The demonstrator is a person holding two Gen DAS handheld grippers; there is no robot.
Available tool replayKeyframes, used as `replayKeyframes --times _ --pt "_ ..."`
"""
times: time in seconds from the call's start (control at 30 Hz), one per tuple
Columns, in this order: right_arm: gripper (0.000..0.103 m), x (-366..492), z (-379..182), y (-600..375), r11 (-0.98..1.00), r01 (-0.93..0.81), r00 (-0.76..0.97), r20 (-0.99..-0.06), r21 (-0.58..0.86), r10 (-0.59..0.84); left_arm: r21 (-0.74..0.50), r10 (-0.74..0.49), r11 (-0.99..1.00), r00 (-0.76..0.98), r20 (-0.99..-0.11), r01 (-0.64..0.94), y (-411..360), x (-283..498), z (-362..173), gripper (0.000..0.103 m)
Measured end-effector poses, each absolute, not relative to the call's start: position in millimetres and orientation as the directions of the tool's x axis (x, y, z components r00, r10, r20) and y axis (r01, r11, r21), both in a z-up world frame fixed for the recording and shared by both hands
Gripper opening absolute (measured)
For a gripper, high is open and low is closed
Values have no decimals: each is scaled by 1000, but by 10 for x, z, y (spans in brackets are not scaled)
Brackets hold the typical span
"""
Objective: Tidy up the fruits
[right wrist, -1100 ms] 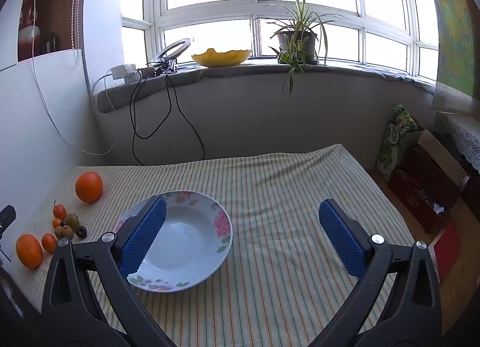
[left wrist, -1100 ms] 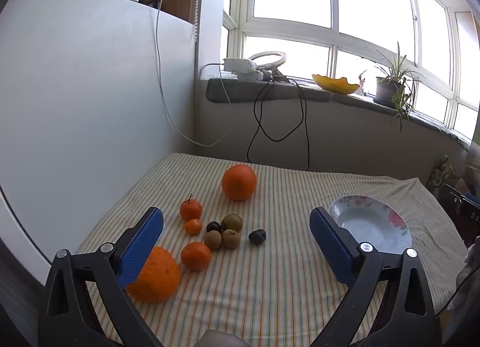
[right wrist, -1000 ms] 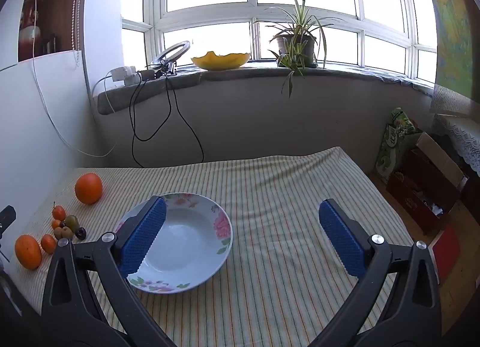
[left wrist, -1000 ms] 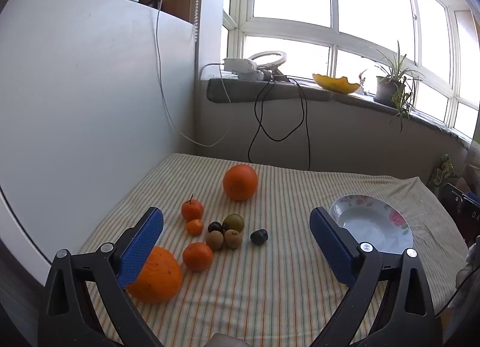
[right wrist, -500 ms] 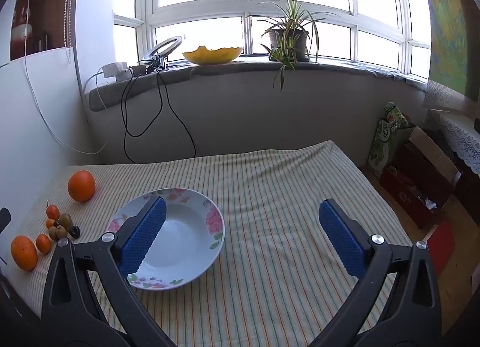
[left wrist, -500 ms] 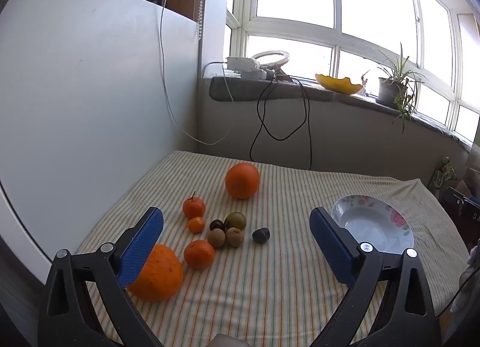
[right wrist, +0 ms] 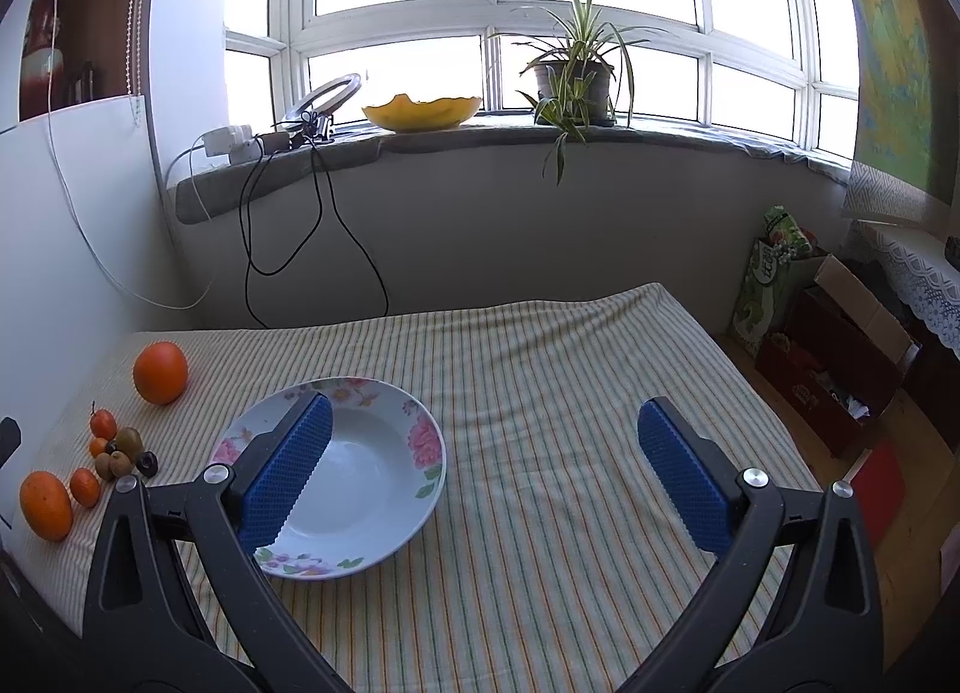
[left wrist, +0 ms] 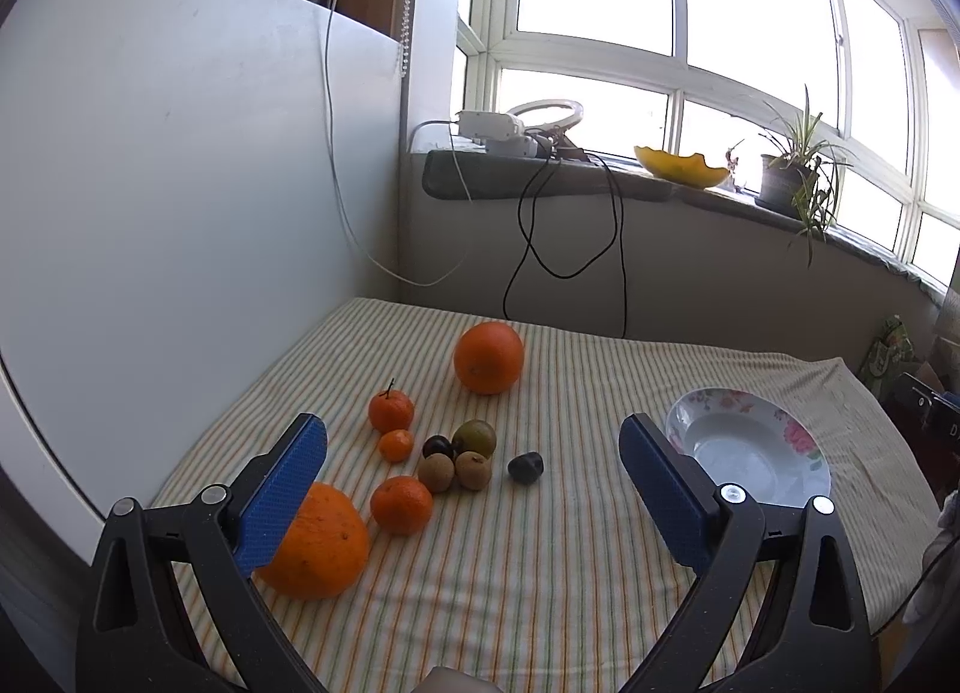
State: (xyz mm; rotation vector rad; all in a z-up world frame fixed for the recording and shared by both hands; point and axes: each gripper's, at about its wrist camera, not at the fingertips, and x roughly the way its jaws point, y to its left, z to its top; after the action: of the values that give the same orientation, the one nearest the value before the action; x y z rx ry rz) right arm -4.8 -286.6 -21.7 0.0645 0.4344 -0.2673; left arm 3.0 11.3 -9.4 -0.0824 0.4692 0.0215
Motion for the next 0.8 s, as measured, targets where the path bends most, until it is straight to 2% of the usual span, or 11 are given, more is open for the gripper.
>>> replayKeyframes --times 0.8 --pt "103 -50 -209 -2837 966 259 875 -423 -1 -235 -80 -3 996 892 -452 -38 87 3 -89 98"
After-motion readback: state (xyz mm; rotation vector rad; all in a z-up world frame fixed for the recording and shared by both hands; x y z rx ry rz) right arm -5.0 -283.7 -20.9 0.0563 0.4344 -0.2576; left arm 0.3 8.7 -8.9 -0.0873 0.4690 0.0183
